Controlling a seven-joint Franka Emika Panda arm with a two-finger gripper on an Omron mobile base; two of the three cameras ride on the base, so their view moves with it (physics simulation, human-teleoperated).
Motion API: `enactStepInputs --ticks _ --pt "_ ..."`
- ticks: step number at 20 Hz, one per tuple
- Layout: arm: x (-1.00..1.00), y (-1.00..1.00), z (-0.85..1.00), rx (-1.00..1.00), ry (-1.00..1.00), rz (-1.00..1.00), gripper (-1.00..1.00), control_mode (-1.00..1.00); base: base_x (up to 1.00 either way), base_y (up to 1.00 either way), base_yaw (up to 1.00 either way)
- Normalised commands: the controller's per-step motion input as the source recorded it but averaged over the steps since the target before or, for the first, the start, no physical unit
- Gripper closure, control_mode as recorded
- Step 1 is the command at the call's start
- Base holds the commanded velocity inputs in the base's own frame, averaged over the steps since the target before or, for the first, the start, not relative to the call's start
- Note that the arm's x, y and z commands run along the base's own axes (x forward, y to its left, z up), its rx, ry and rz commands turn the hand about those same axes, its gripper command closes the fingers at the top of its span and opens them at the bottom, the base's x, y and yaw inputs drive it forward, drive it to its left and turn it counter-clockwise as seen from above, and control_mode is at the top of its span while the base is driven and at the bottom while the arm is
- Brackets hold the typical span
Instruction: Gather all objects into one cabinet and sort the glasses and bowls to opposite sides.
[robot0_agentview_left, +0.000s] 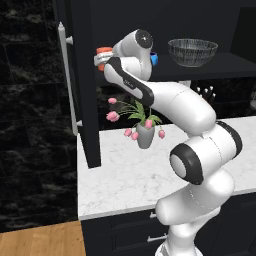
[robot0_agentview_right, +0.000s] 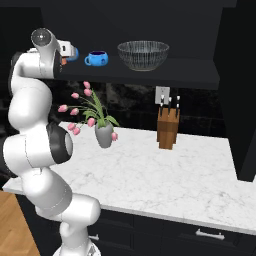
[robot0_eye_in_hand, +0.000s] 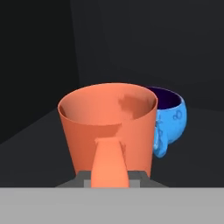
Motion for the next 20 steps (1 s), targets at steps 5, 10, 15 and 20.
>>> enactStepInputs --ticks 5,10,15,20 --pt "0.00 0.00 0.00 0.00 0.00 0.00 -1.00 -1.00 0.00 0.00 0.00" --pt "-0.24 -0.05 0.00 0.00 0.00 0.00 -1.00 -1.00 0.00 0.00 0.00" --pt "-0.56 -0.25 0.00 0.00 0.00 -0.04 -1.00 -1.00 0.00 0.00 0.00" --pt "-0.57 -0.62 0.00 0.02 0.00 -0.13 -1.00 -1.00 0.00 0.00 0.00"
